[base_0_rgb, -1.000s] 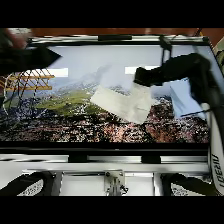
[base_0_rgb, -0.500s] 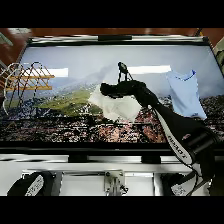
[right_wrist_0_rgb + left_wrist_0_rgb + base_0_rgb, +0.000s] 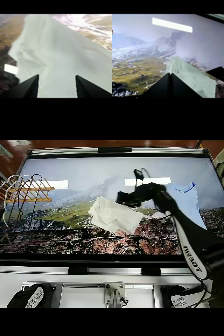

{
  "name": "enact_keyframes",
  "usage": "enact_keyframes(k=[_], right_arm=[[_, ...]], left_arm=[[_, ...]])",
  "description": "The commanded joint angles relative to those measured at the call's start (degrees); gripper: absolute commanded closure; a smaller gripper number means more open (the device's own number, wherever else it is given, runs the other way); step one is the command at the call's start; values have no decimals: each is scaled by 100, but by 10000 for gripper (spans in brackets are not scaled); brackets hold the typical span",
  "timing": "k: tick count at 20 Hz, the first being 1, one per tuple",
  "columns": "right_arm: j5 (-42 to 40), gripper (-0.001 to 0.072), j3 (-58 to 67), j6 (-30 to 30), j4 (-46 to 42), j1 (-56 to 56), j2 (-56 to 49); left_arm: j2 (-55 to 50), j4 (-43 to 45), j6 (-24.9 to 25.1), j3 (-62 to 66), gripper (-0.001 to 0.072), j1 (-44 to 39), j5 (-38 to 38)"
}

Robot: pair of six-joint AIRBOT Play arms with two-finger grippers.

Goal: Fold the shirts.

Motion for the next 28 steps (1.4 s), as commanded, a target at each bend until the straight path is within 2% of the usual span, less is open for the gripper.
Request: enact_keyframes(k=[1,3,4,6,9,15,16,17,18,20,21,24,28], right_arm=[[-2184,145,-81,286,-1602,-859,323],[-2367,145,-595,282,-1180,-1233,323],[-2135,144,-931,260,-791,-1329,323],[-1327,81,-1532,181,81,-1392,308],[-396,81,-1932,-72,1060,-1257,203],[-122,83,-1934,-372,2192,-977,-341],[-79,169,-1934,-522,2365,-907,-391],[68,452,-1926,-721,2492,-850,-385],[175,660,-1858,-916,2610,-841,-354],[291,654,-1432,-1447,2684,-929,-245],[297,655,-1049,-1526,2660,-1043,-199],[415,655,334,-1346,2557,-1484,-184],[1141,655,1727,-1025,2535,-2124,-184]], left_arm=[[-2,2,85,-61,674,7,11],[-2,2,83,-61,674,7,11],[0,2,83,-61,674,7,11],[0,0,81,-61,674,7,9],[-2,0,81,-61,675,7,11],[-2,2,81,-61,675,7,11],[-2,0,81,-61,675,7,11],[-2,2,81,-61,675,7,11],[-2,2,81,-61,675,9,11],[-2,2,81,-61,675,7,9],[-2,0,81,-61,675,7,9],[-2,0,81,-61,675,7,9],[0,0,81,-61,675,7,4]])
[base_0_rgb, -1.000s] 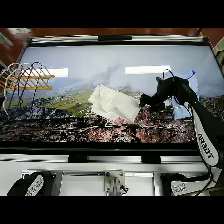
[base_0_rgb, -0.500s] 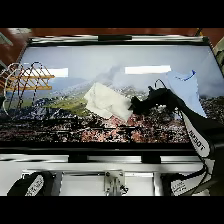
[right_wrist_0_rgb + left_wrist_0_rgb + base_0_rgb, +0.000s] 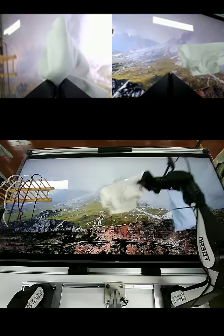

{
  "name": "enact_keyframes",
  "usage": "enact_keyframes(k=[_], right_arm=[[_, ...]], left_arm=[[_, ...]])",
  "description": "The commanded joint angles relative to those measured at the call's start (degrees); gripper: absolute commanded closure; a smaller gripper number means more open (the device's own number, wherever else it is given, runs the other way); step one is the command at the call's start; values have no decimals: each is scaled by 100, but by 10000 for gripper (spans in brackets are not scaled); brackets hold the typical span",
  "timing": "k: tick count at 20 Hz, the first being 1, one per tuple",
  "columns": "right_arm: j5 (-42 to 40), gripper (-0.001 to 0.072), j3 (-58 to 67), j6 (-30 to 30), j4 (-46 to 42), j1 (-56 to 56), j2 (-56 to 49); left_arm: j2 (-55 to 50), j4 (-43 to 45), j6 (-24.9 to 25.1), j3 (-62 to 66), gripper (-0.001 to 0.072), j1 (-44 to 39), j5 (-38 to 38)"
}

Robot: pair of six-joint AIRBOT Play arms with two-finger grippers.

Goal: Fold the shirts.

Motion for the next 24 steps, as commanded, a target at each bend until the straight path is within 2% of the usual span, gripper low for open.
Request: enact_keyframes(k=[1,6,13,21,24], right_arm=[[662,655,1137,271,-4,-557,2],[1554,655,1443,396,-140,-1274,-4],[2337,655,1443,262,-457,-1884,-81],[4312,655,1445,125,-232,-1818,-439],[5058,655,1445,321,-238,-1749,-581]], left_arm=[[0,-2,0,0,675,2,-4],[0,-2,2,0,674,2,-4],[-127,0,2,-17,675,2,24],[-219,0,-2,-356,675,-15,22],[-221,0,0,-391,675,-15,55]])
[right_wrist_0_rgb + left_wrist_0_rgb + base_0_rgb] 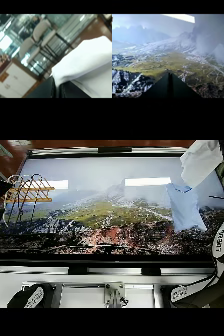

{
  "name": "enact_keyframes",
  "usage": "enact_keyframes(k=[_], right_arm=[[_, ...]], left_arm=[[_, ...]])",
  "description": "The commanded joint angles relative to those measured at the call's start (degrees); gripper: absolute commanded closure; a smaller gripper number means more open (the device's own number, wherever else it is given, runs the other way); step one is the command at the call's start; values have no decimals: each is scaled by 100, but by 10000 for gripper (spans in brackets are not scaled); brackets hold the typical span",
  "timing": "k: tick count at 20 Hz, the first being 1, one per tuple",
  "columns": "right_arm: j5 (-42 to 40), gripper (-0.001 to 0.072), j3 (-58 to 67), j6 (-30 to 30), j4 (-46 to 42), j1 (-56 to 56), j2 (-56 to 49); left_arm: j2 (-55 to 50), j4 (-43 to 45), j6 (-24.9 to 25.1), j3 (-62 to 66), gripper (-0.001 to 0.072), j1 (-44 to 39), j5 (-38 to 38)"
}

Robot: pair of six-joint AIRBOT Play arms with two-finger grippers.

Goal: Fold the shirts.

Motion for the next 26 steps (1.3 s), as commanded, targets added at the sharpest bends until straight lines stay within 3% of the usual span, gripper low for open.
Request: enact_keyframes(k=[1,3,6,13,16,22,26], right_arm=[[876,656,9,192,35,44,-173],[444,656,7,-37,-621,61,-245],[-1725,655,7,-197,-2306,55,-262],[-5995,655,7,-175,-4166,-61,391],[-7490,655,-24,111,-4612,-162,431],[-8852,655,-802,667,-4494,-195,433],[-9055,654,-876,946,-4439,-197,457]], left_arm=[[-9,2,0,-57,674,-2,68],[-17,2,-2,-57,675,-2,125],[-17,2,-2,-57,674,-2,122],[-20,0,0,-57,675,-2,323],[-20,0,2,-57,675,-2,387],[-20,2,9,-57,674,-2,385],[-20,0,142,-57,674,-2,385]])
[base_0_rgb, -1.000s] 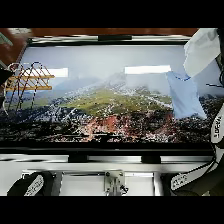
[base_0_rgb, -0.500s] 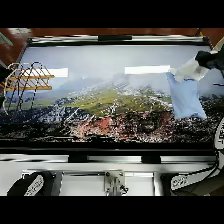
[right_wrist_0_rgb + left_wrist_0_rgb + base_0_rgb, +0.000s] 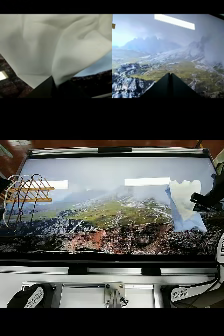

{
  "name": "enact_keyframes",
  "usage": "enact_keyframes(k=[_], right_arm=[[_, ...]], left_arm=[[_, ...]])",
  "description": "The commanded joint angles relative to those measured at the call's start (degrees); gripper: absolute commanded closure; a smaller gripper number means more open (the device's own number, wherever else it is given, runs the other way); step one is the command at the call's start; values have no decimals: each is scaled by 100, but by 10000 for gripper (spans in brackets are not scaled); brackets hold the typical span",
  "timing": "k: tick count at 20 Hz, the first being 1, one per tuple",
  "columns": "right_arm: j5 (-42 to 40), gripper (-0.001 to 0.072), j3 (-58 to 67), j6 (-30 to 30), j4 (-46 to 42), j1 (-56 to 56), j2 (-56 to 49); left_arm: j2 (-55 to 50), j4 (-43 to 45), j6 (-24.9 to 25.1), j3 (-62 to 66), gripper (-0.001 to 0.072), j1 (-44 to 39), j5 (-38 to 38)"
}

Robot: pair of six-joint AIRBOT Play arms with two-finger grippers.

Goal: Fold the shirts.

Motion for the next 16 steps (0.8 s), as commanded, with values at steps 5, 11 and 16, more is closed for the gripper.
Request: enact_keyframes(k=[5,11,16], right_arm=[[-125,191,-407,490,-37,0,13],[-1073,90,-4,-2,-1746,0,490],[452,92,1582,-13,-1862,94,1062]], left_arm=[[-4,2,129,-2,674,-2,4],[-11,2,282,-2,674,-2,0],[-289,2,286,0,675,-144,-70]])
